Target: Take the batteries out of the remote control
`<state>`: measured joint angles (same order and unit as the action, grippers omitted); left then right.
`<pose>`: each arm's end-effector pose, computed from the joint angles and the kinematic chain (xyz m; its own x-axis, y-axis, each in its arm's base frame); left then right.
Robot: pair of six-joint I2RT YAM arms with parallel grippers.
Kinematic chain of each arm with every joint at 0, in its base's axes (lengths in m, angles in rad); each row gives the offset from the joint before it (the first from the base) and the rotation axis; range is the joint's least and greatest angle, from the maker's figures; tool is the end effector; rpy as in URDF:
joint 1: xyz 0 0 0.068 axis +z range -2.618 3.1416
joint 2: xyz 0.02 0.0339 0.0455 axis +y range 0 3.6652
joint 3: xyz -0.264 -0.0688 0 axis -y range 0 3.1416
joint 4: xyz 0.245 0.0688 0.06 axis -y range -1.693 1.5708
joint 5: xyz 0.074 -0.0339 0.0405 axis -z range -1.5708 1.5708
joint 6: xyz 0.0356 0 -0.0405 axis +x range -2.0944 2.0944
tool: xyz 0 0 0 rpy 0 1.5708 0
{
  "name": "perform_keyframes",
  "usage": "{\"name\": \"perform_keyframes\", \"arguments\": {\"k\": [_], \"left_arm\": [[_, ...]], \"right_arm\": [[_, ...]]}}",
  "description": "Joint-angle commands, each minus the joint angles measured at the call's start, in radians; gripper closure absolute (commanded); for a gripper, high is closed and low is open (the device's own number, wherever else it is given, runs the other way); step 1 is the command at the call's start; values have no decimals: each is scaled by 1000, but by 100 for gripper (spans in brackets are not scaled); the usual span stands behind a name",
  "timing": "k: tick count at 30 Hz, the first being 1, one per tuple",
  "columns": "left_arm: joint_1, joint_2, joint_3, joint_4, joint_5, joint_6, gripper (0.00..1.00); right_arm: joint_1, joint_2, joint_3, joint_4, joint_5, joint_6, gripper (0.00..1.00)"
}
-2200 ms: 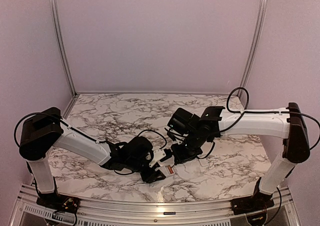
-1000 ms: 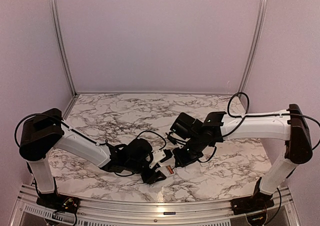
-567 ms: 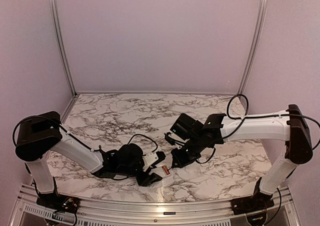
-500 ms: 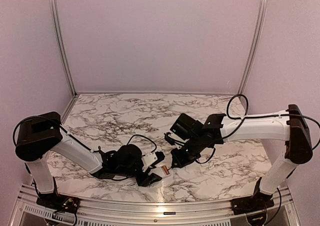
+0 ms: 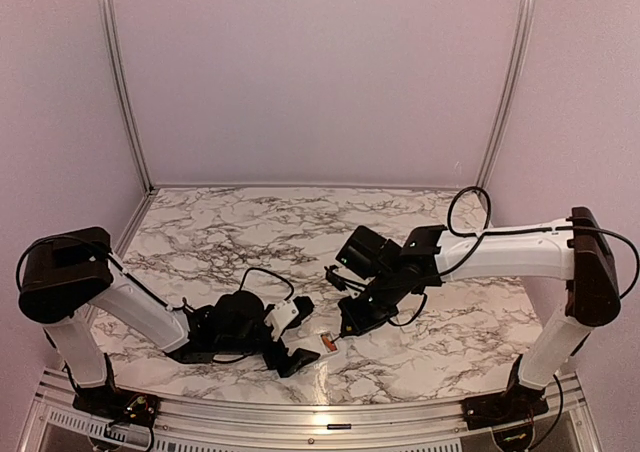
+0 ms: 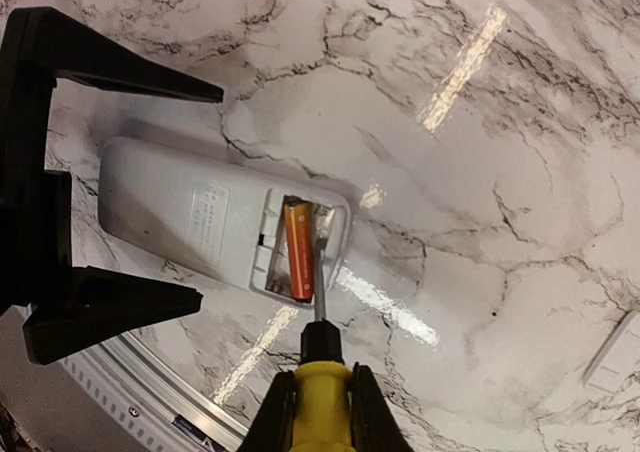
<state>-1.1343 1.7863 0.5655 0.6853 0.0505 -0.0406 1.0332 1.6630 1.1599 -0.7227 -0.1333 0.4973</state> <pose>0.1299 -0.2826 0.1059 -0.2530 0.4465 -0.8583 0.9139 0.4013 -0.0606 0.1623 0.2814 0.2080 -0.8406 -0.4867 -0.2376 -0.5385 0.7977 0.2713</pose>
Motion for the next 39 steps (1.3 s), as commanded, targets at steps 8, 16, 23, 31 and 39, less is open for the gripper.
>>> {"name": "perform_keyframes", "arguments": {"k": [8, 16, 23, 31, 39], "left_arm": [[2, -127, -91, 104, -43, -15, 1], [0, -148, -175, 194, -115, -20, 1], [-11, -86, -180, 236, -56, 24, 1], [-13, -38, -160, 150, 37, 123, 2], [-13, 5, -158, 125, 26, 142, 7]], "right_arm": [[7, 78, 30, -174, 34, -14, 100], [7, 82, 60, -191, 41, -9, 100], [7, 78, 61, -197, 47, -5, 100], [7, 78, 67, -201, 52, -3, 100], [7, 77, 60, -201, 51, -5, 100]]}}
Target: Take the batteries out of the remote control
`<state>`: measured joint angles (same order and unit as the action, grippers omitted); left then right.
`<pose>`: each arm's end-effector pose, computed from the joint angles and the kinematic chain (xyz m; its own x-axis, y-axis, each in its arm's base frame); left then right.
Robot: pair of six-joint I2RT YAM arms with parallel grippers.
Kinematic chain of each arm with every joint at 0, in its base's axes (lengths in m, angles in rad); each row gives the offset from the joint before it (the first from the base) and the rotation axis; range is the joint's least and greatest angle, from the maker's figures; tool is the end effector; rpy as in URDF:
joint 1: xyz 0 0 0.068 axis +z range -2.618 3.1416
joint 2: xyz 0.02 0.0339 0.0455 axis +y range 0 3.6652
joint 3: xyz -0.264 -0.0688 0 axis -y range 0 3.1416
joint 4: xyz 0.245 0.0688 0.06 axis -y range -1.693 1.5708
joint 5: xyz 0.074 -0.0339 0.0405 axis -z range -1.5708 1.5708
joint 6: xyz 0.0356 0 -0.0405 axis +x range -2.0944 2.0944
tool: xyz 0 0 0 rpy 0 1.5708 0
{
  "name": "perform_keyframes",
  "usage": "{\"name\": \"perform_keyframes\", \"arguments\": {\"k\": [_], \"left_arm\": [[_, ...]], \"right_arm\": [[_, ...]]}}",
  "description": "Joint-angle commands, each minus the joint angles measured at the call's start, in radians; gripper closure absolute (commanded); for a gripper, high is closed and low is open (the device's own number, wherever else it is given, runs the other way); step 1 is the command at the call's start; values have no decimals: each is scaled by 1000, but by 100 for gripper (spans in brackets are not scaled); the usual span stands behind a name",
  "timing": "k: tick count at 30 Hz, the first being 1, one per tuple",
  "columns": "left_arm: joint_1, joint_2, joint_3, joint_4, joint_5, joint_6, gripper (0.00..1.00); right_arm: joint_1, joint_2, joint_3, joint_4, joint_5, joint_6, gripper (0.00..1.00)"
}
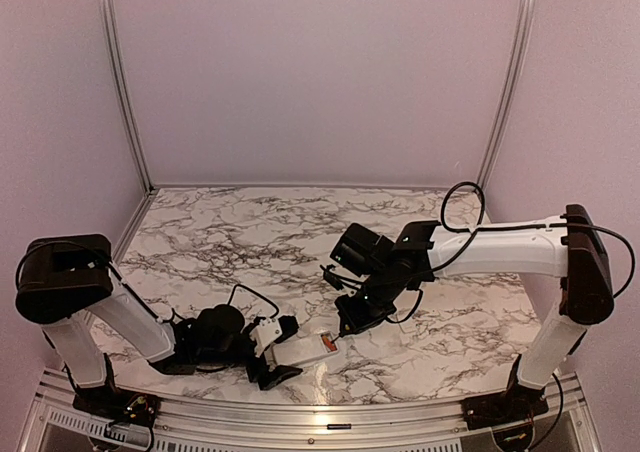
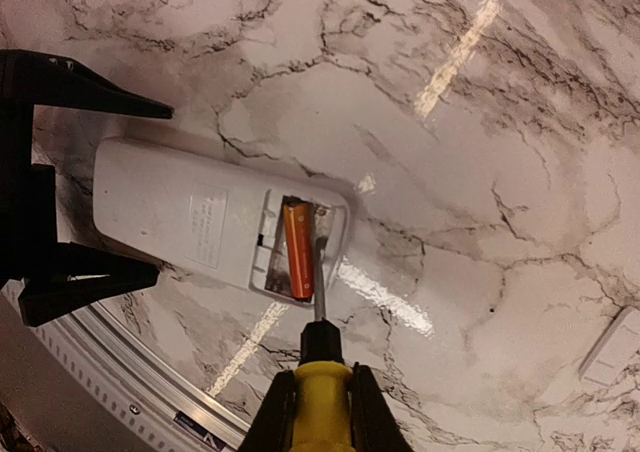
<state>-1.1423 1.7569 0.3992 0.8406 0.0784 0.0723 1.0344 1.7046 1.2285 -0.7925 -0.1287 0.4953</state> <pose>0.1115 -0.2508 0.0920 -0.1373 0.4739 -0.8698 0.9475 0.3189 0.0242 0.1663 0.2886 0.2118 -0.8437 -0.4967 -0.2036 -0.5353 0.8071 0.2493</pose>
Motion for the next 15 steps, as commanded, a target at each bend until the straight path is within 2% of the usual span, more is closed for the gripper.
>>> {"name": "perform_keyframes", "arguments": {"k": [1, 6, 10, 12, 15], "left_arm": [[-5, 41, 10, -29, -2, 32, 8], [-5, 78, 25, -23, -25, 46, 11], [-5, 104, 28, 0, -42, 52, 19], [-5, 116, 33, 1, -35, 53, 27], [-5, 130, 37, 4, -19, 46, 44]], "right_arm": [[6, 35, -10, -131, 46, -4, 100], [6, 33, -15, -132, 45, -6, 100], [6, 26, -21, -135, 44, -8, 100], [6, 23, -25, -135, 43, -10, 100], [6, 18, -34, -133, 42, -10, 100]]}}
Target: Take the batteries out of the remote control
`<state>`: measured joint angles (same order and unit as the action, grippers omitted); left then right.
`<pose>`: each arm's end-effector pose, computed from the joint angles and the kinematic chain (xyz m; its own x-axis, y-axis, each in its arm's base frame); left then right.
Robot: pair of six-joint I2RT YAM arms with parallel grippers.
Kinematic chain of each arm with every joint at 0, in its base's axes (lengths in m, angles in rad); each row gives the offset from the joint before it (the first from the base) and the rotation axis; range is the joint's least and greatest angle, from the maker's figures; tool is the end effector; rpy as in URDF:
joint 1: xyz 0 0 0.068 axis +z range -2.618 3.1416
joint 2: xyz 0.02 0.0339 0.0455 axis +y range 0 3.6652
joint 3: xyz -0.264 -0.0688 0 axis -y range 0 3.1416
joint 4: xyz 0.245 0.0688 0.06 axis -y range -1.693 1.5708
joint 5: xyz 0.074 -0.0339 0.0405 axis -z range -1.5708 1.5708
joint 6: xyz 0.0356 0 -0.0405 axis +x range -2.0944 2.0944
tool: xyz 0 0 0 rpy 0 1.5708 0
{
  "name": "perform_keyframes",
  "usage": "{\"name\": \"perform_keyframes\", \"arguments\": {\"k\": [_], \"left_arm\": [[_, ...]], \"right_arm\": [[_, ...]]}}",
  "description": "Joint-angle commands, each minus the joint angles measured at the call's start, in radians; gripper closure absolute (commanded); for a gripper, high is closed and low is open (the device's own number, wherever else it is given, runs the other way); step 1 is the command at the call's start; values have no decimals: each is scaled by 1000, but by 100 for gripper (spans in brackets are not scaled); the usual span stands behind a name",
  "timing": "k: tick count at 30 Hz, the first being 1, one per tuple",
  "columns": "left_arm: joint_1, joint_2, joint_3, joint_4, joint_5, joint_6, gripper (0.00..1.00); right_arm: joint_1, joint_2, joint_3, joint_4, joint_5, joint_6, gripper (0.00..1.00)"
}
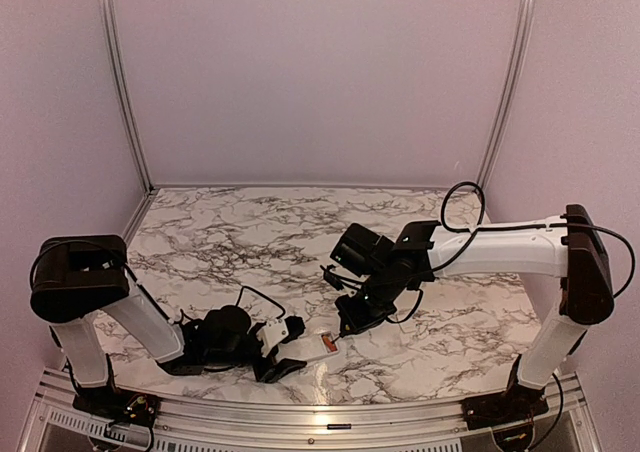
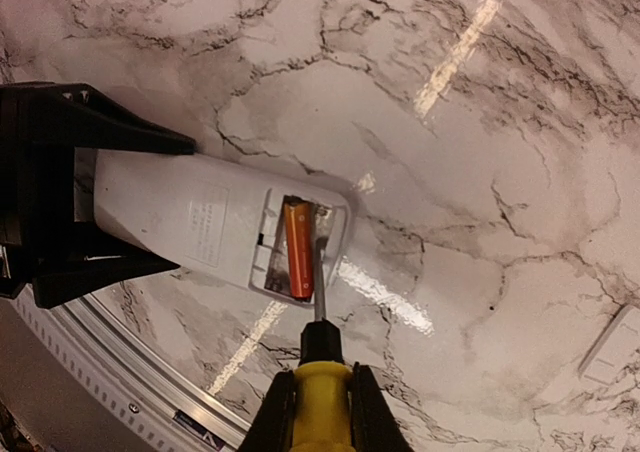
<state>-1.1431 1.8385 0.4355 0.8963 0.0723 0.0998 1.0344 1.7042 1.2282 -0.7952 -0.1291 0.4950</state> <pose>0.1161 -0.2610 0.0834 -0.1073 0.4749 -0.8735 0.9492 0.3105 0.0522 0.1660 0.2883 0.2118 -0.8438 -0.4975 -0.2013 -0.5352 0.8073 0.2484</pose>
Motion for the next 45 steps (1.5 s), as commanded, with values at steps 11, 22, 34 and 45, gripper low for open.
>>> {"name": "perform_keyframes", "arguments": {"k": [11, 22, 34, 45], "left_arm": [[-4, 8, 24, -111, -17, 37, 78], [-4, -96, 48, -232, -37, 92, 98], [0, -213, 76, -352, -65, 183, 100], [14, -308, 96, -434, -59, 216, 100]], "right_arm": [[4, -16, -71, -67, -19, -20, 100], [3, -50, -70, -26, -71, -29, 100], [1, -91, -66, 56, -171, -34, 100], [-13, -161, -90, 142, -221, -8, 100]]}}
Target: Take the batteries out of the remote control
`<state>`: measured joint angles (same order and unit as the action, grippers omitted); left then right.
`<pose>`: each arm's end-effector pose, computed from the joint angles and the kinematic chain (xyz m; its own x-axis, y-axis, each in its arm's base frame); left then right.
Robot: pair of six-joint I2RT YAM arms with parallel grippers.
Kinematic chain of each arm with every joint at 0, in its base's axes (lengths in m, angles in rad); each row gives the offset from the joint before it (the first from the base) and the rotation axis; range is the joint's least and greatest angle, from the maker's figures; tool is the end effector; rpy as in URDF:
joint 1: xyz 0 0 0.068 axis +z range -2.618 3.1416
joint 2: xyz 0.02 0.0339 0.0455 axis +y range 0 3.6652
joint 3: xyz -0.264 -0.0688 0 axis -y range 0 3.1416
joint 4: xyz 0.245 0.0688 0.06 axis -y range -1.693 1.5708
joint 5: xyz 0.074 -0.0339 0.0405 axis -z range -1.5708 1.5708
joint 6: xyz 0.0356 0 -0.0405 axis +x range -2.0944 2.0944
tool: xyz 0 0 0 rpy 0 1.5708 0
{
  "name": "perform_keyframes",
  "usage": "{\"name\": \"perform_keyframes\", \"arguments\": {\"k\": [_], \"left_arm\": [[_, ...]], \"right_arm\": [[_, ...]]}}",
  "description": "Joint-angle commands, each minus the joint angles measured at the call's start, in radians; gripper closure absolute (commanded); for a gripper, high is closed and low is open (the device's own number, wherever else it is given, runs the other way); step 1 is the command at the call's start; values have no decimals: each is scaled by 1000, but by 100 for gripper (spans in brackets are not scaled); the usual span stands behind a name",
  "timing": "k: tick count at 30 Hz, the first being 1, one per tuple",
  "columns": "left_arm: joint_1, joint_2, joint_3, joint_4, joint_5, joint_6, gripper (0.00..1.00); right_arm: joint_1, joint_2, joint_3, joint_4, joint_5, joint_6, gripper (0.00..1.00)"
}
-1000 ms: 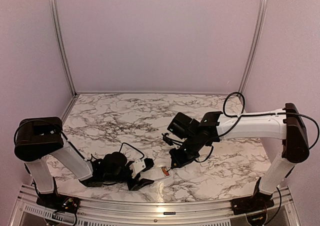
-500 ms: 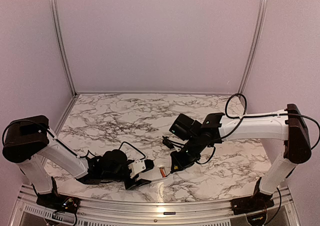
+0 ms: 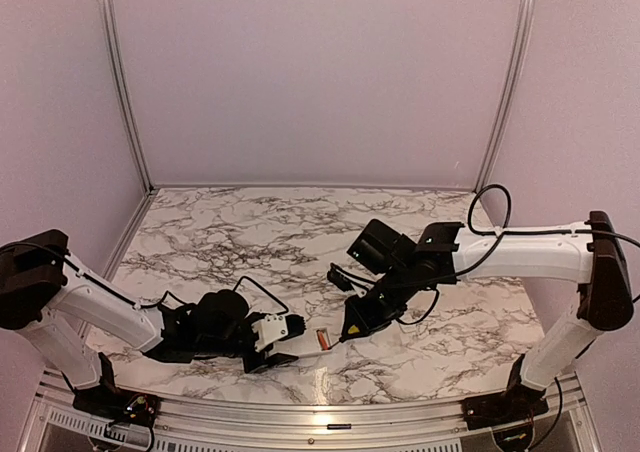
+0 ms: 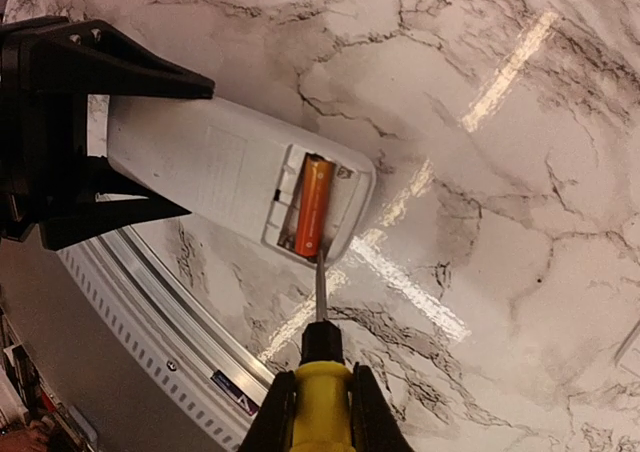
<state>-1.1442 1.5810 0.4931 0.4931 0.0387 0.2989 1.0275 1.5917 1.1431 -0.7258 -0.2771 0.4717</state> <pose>0.1147 -0.2558 0.1270 0.0502 0.6007 -0.7979 0.9503 0.2170 0.2232 0.1540 0.2739 0.2254 -0.8237 -0.5185 -0.2293 -0.5654 0.7212 0.4002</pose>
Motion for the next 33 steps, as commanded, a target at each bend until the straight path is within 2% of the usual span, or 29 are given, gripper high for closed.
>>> {"name": "perform_keyframes", "arguments": {"k": [1, 11, 23, 33], "left_arm": [[17, -57, 44, -43, -14, 19, 100], [45, -85, 67, -74, 67, 1, 100], [99, -115, 72, -65, 209, -68, 100], [106, -100, 95, -63, 221, -96, 100]], "right_arm": [[-8, -54, -7, 83, -81, 18, 100], [-15, -103, -26, 157, -116, 46, 100], [-107, -260, -181, 328, -230, 144, 100], [-115, -239, -169, 298, -186, 152, 100]]}}
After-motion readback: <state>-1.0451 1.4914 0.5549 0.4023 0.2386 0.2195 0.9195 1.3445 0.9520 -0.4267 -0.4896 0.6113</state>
